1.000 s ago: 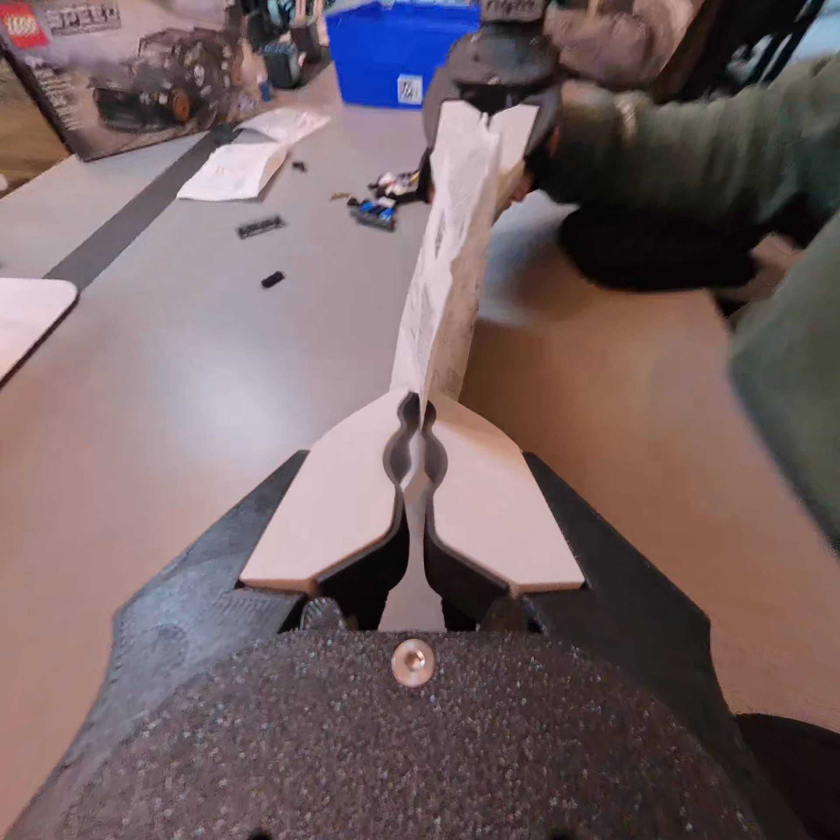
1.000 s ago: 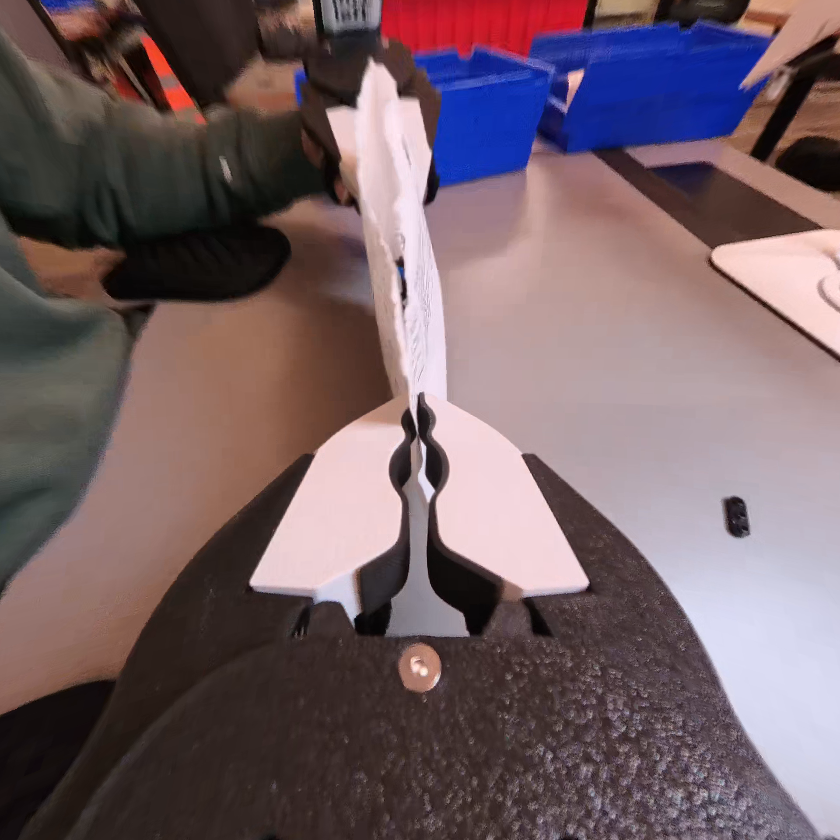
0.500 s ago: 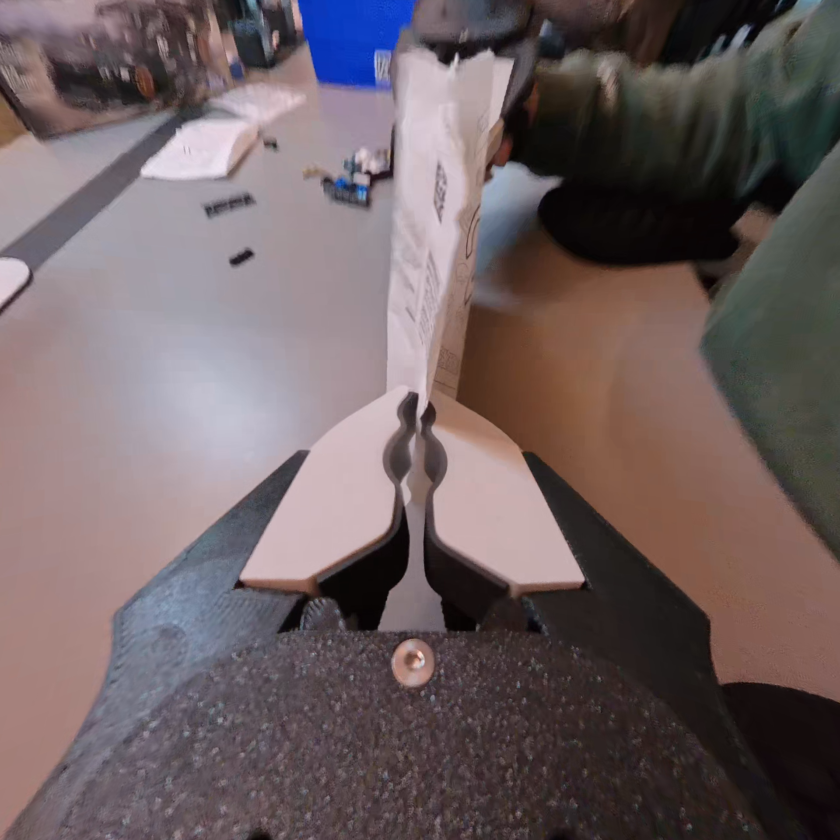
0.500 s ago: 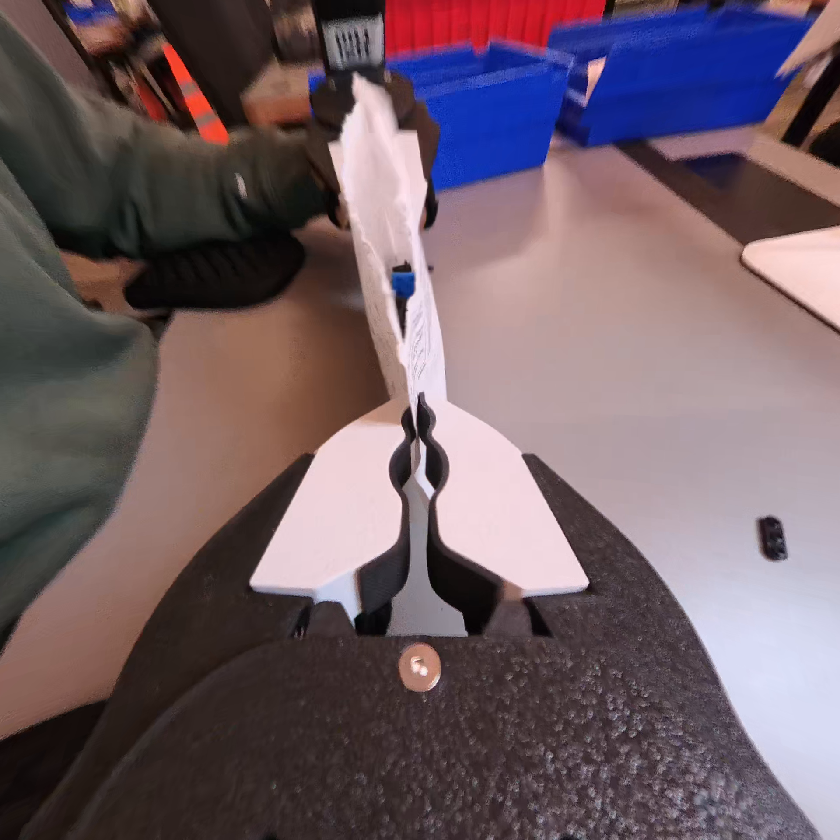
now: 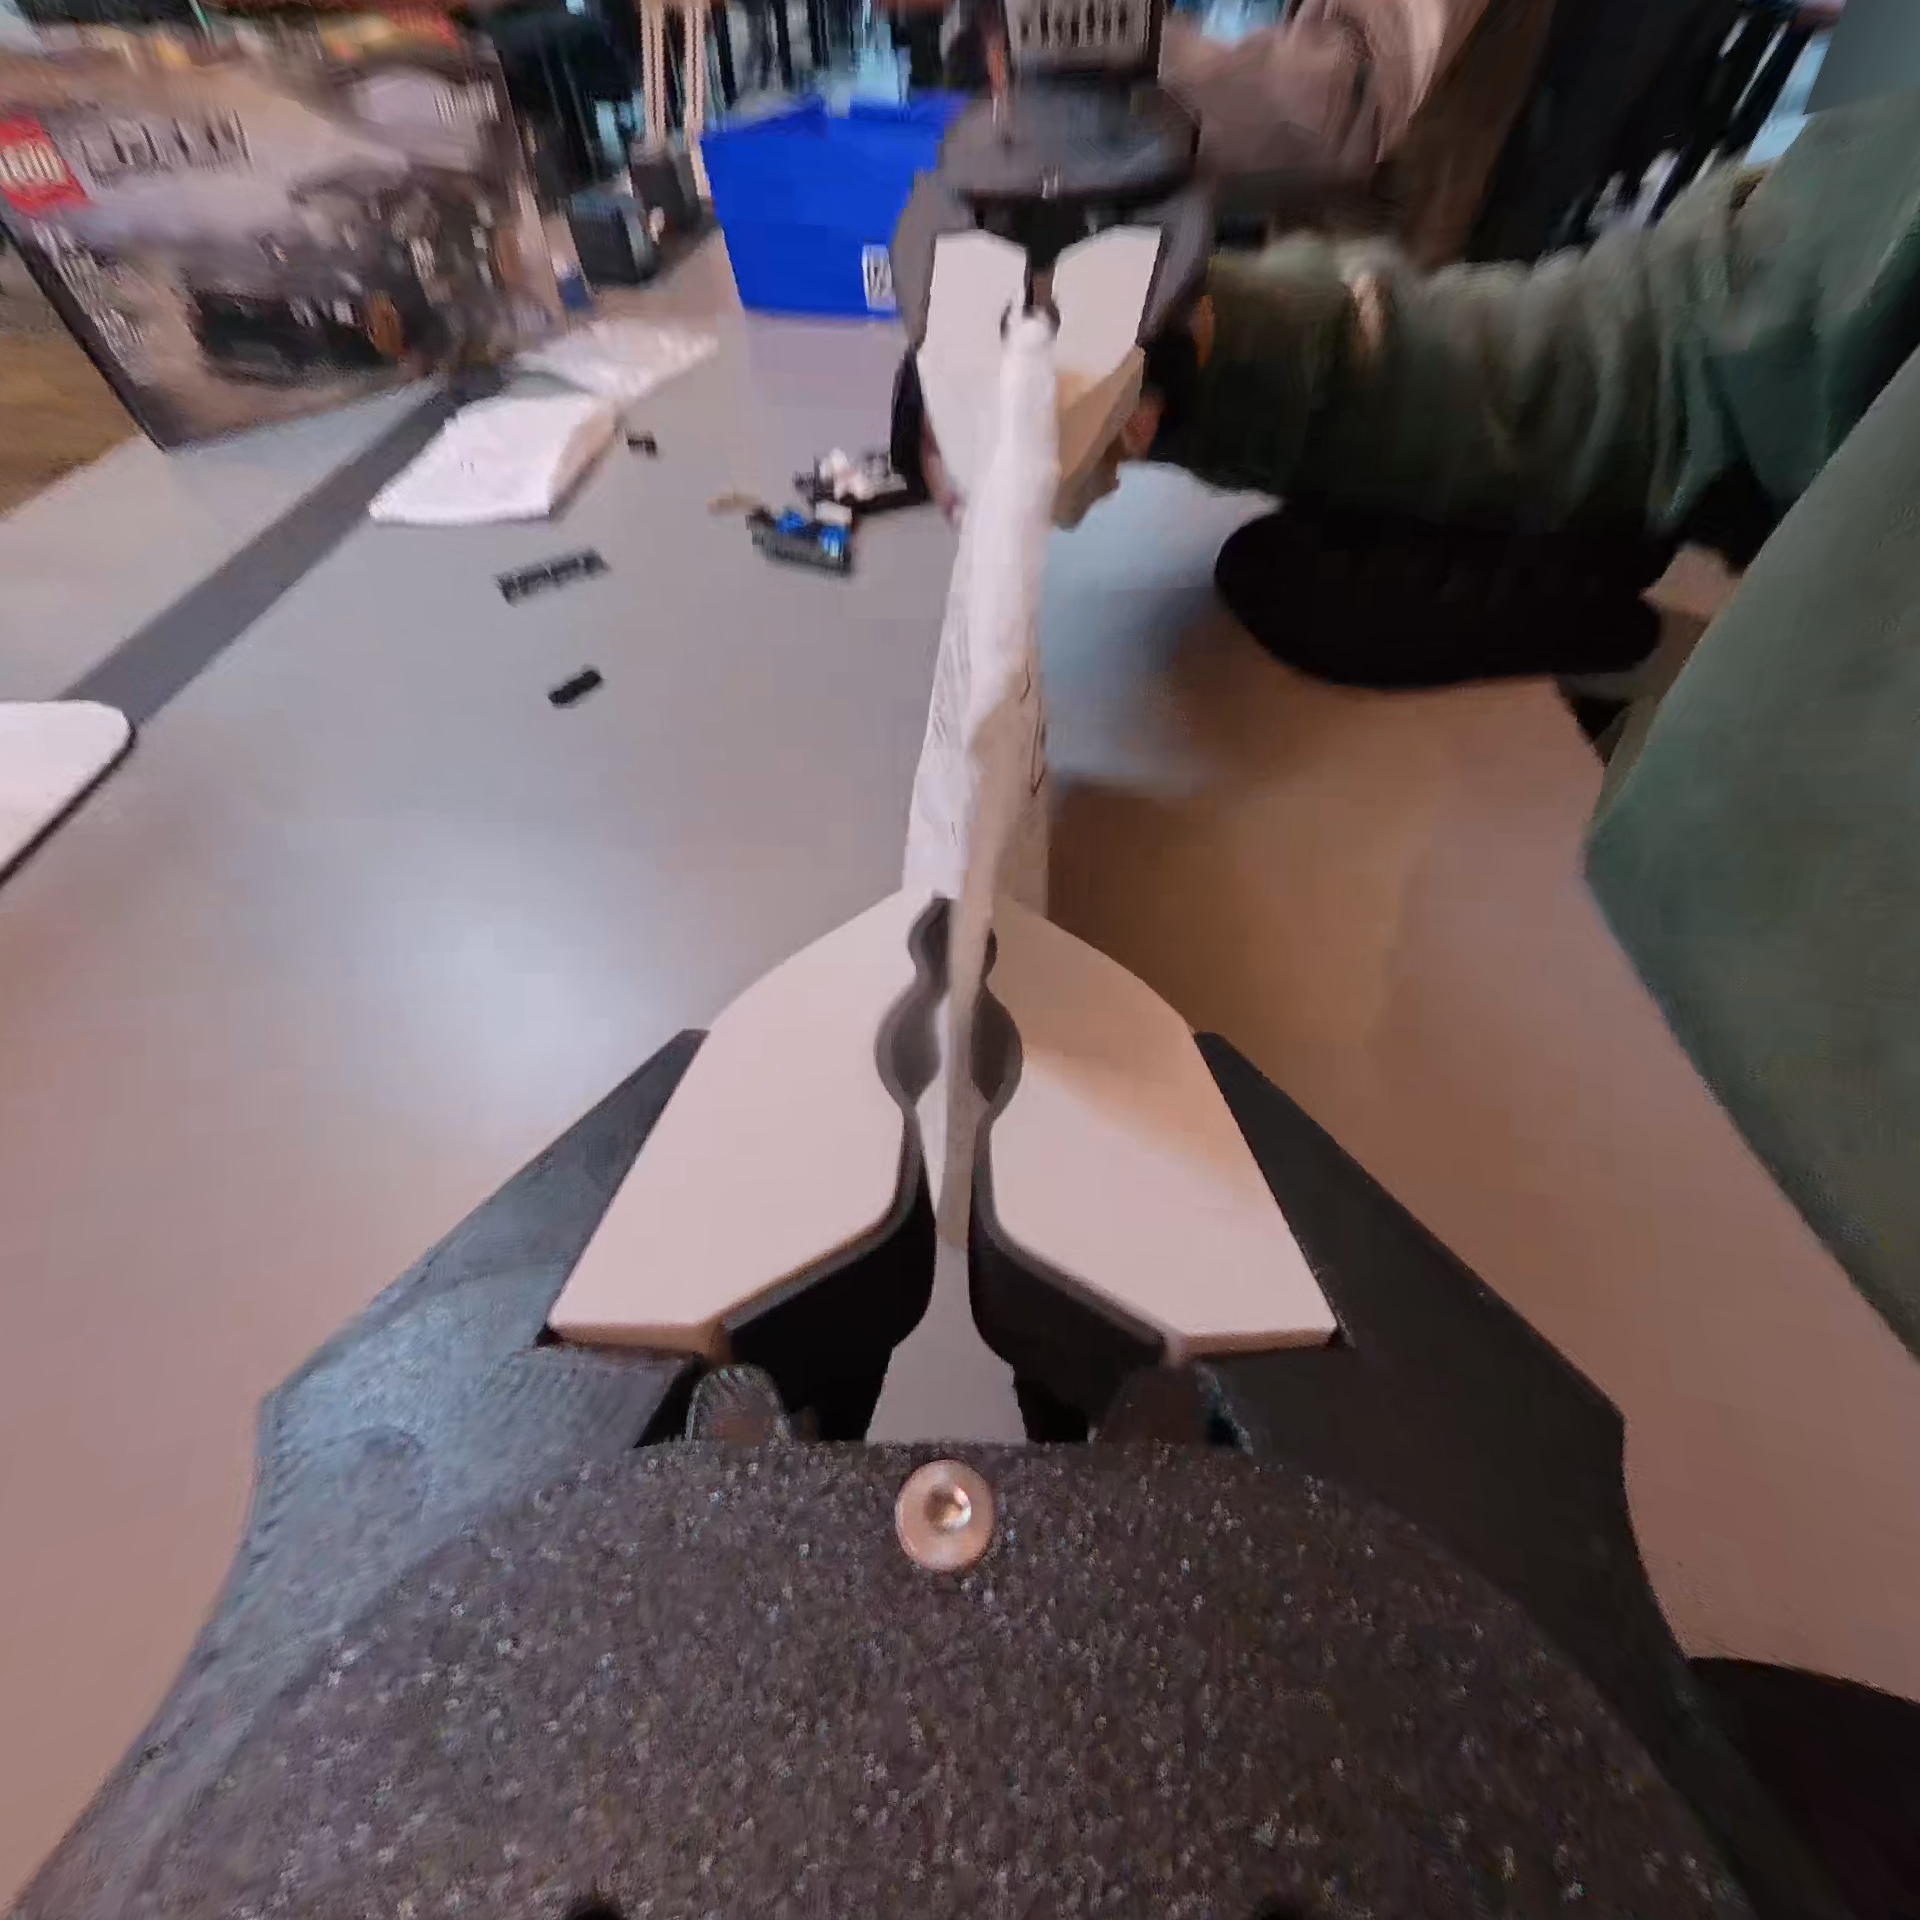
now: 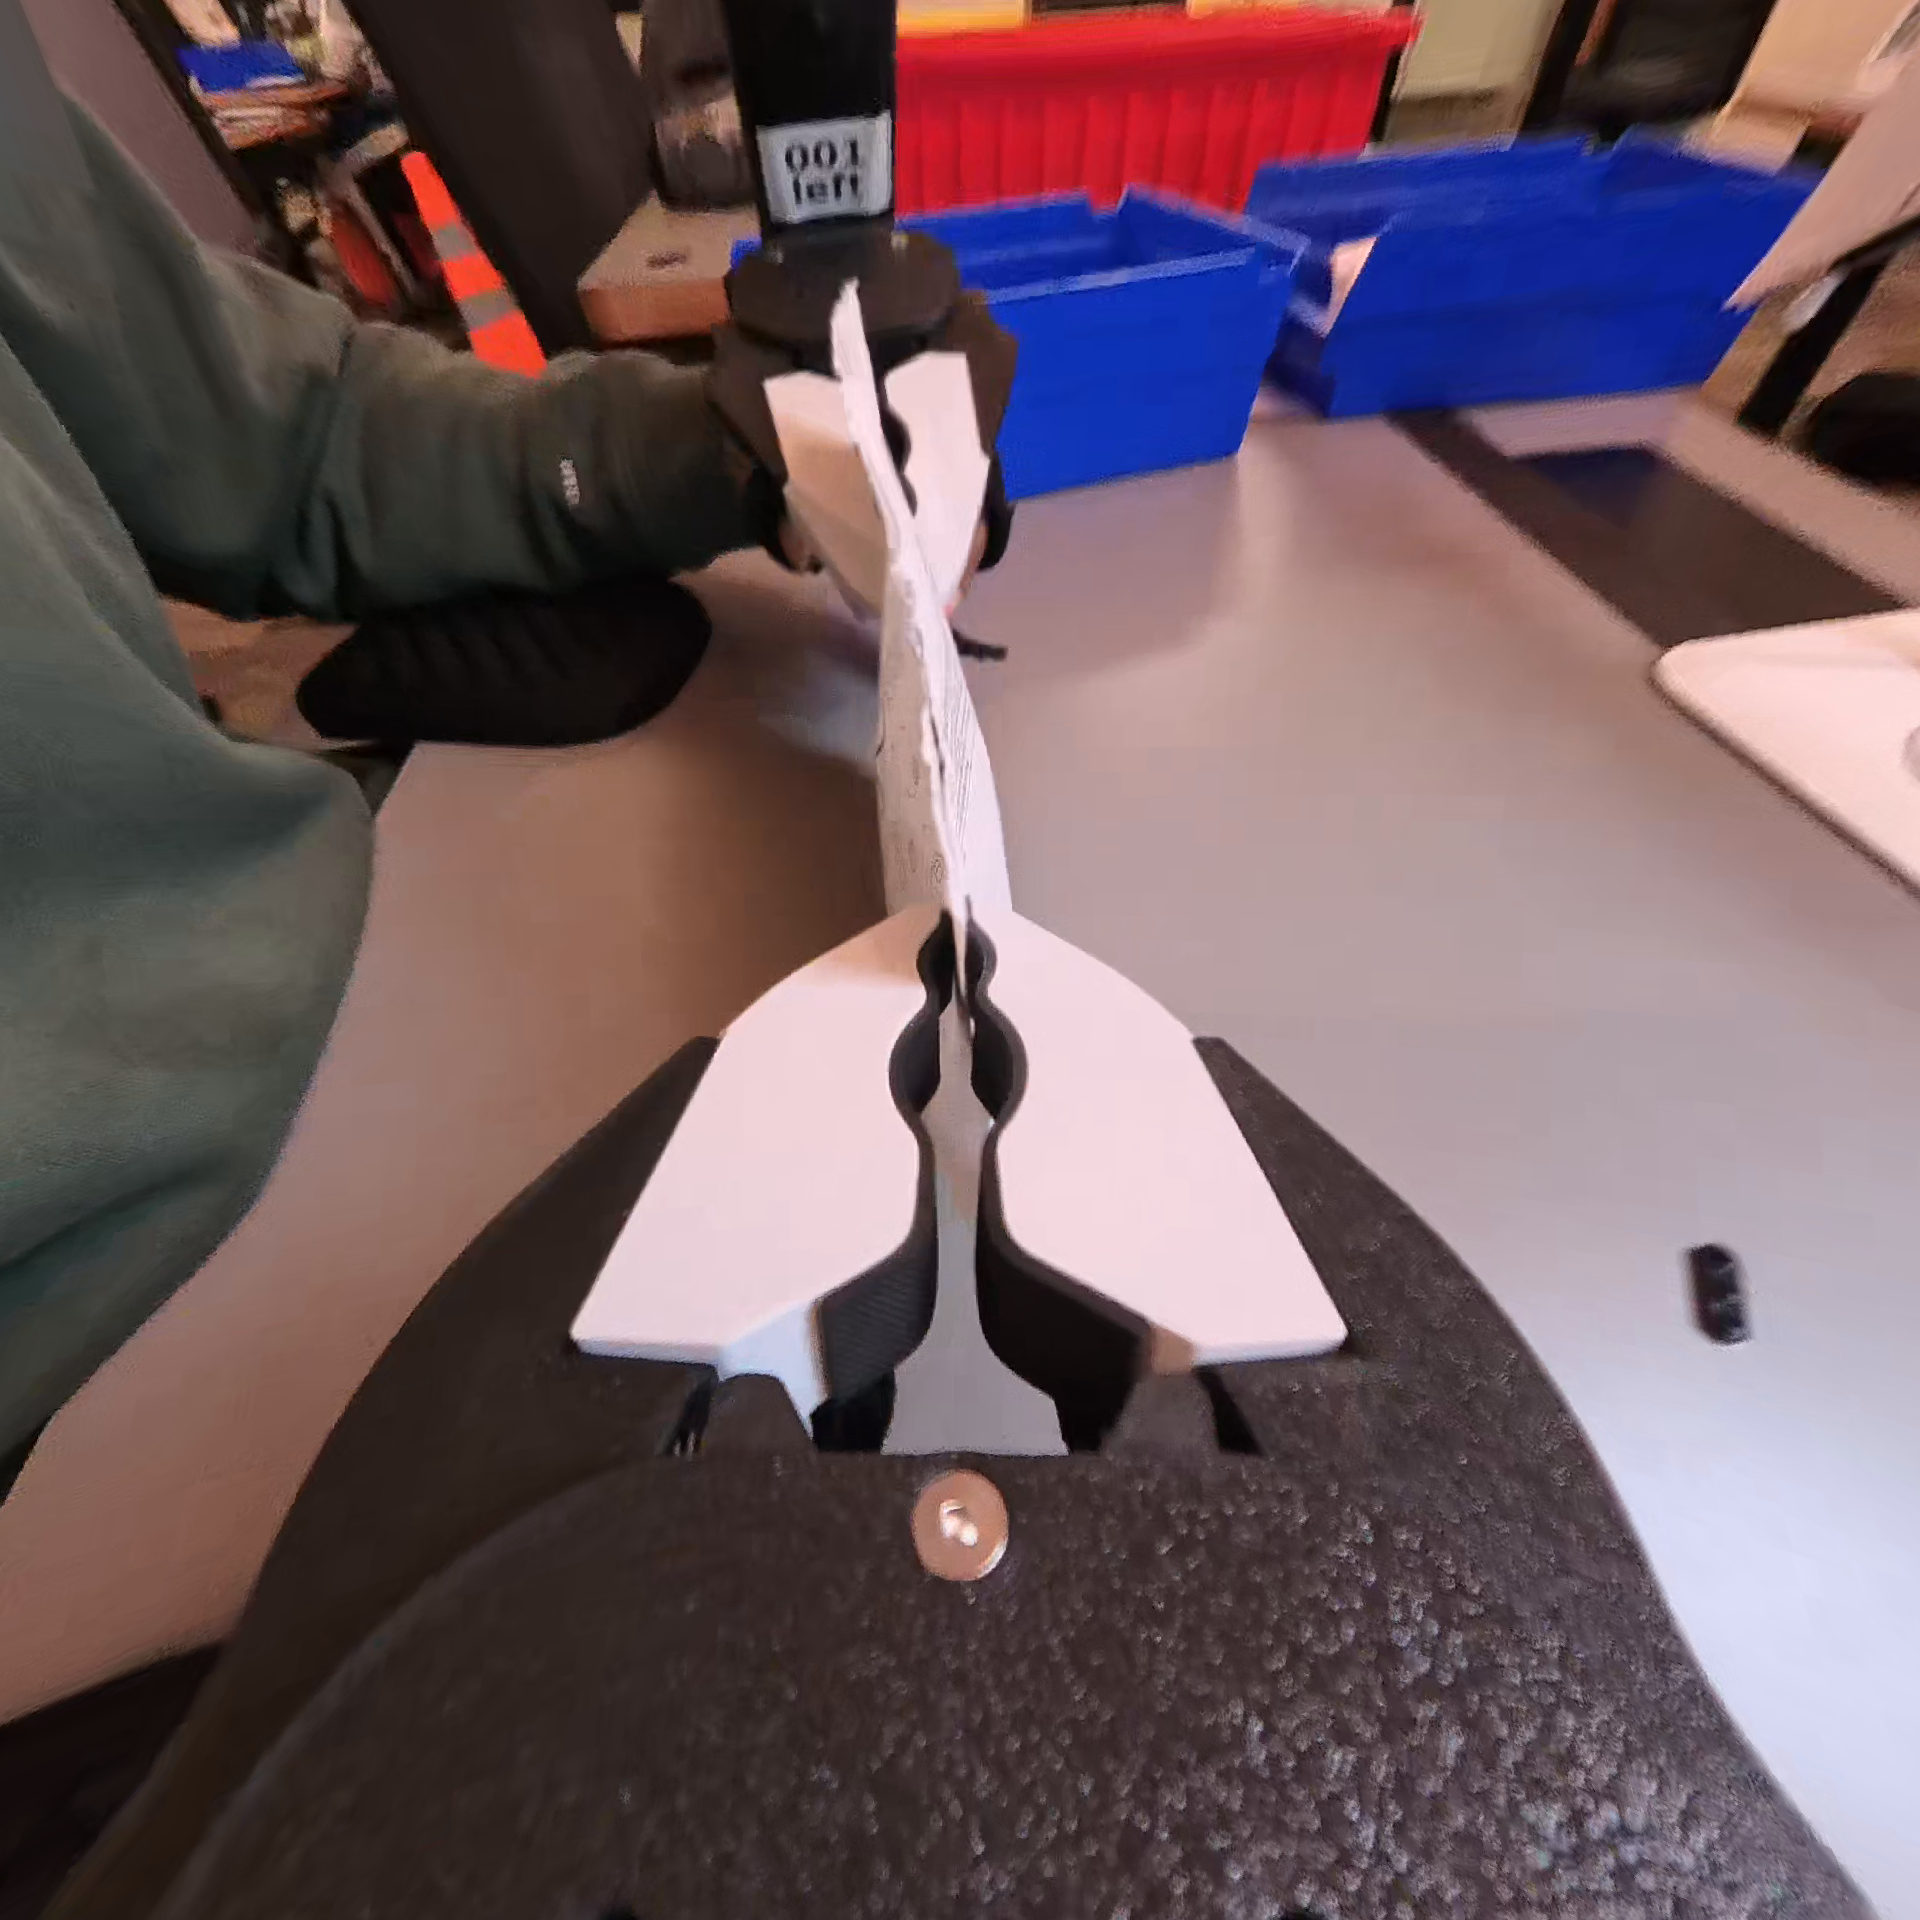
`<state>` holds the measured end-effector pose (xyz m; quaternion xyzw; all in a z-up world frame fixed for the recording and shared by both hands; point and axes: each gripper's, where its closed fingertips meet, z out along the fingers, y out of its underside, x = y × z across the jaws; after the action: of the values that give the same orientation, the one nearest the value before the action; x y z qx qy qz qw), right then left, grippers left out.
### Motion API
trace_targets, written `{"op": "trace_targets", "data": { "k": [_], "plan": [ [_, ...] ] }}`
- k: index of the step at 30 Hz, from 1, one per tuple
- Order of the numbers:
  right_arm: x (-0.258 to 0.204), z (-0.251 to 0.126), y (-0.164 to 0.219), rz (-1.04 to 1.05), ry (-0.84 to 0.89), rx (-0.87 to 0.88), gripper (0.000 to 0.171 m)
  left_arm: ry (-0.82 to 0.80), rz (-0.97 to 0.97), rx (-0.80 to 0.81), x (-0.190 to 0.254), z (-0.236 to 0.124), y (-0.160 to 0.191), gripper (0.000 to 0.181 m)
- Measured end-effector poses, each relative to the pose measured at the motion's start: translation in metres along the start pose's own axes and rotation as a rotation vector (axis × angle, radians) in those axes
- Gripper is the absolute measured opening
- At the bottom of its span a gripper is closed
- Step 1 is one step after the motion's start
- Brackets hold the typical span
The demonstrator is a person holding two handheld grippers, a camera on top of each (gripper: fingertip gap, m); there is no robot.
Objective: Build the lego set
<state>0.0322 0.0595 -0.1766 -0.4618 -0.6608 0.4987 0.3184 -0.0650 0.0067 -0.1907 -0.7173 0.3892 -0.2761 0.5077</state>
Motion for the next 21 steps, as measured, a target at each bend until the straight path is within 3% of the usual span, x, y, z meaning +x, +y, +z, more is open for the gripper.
{"op": "trace_targets", "data": {
  "k": [3, 5, 7, 10, 14, 21],
  "plan": [
    [0.005, 0.003, 0.000, -0.135, 0.097, -0.024, 0.000, -0.045, 0.052, -0.015, -0.004, 0.000, -0.003, 0.000],
    [-0.001, 0.009, 0.008, -0.126, 0.065, -0.059, 0.004, -0.064, 0.008, 0.007, -0.004, 0.006, -0.003, 0.021],
    [-0.004, 0.017, 0.014, -0.096, 0.051, -0.063, 0.024, -0.058, -0.001, -0.013, 0.001, 0.015, 0.002, 0.041],
    [-0.009, 0.025, 0.010, -0.102, 0.030, -0.054, 0.036, -0.047, 0.050, -0.033, 0.010, 0.026, 0.000, 0.033],
    [-0.010, 0.035, 0.014, -0.122, 0.036, -0.096, 0.049, -0.065, 0.051, -0.054, 0.008, 0.034, 0.000, 0.040],
    [-0.005, 0.056, 0.029, -0.173, 0.045, -0.174, 0.046, -0.086, 0.137, -0.136, 0.005, 0.053, 0.018, 0.039]
  ]
}}
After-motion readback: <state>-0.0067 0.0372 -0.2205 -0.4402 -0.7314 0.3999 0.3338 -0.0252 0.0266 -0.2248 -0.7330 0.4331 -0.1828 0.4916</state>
